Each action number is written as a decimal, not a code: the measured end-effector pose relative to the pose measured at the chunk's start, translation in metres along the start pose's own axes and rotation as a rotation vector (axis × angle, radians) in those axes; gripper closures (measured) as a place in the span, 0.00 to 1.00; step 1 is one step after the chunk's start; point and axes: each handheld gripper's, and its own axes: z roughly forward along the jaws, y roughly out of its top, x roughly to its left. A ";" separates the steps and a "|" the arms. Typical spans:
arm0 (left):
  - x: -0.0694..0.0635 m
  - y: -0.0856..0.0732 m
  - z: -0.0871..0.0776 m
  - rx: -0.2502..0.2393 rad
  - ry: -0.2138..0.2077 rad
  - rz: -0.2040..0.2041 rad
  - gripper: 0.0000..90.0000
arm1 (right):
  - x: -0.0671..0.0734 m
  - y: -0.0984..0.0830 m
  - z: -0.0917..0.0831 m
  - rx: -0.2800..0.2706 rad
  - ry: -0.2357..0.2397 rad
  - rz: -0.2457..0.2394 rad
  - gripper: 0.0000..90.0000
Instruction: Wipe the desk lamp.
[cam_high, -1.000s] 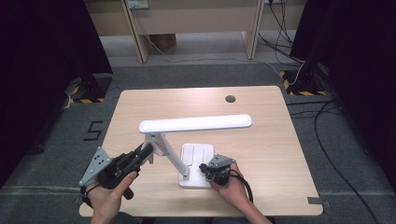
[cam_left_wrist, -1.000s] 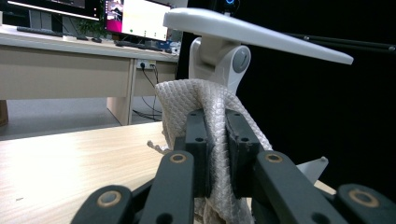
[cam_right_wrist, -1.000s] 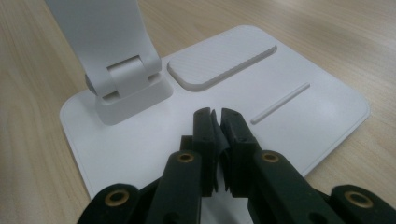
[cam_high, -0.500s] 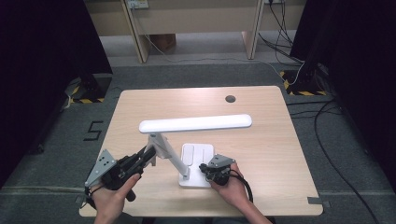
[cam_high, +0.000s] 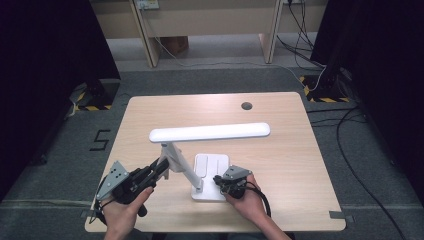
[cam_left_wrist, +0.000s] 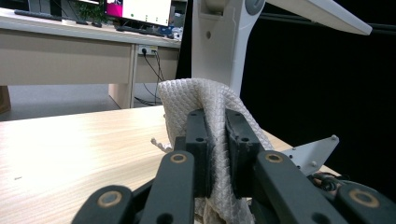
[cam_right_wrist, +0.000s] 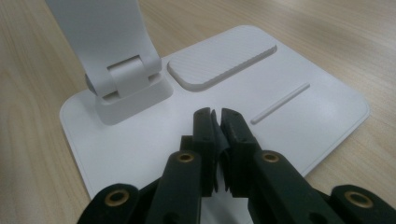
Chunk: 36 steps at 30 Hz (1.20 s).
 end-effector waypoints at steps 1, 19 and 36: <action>0.000 -0.001 0.000 0.000 0.001 -0.005 0.90 | 0.000 0.000 0.000 0.000 0.000 0.000 0.95; -0.001 -0.014 0.004 0.026 0.008 -0.001 0.90 | 0.001 0.000 0.000 0.004 0.001 0.011 0.95; -0.002 -0.023 0.007 0.042 0.017 0.016 0.90 | 0.001 0.000 0.000 0.006 0.001 0.013 0.95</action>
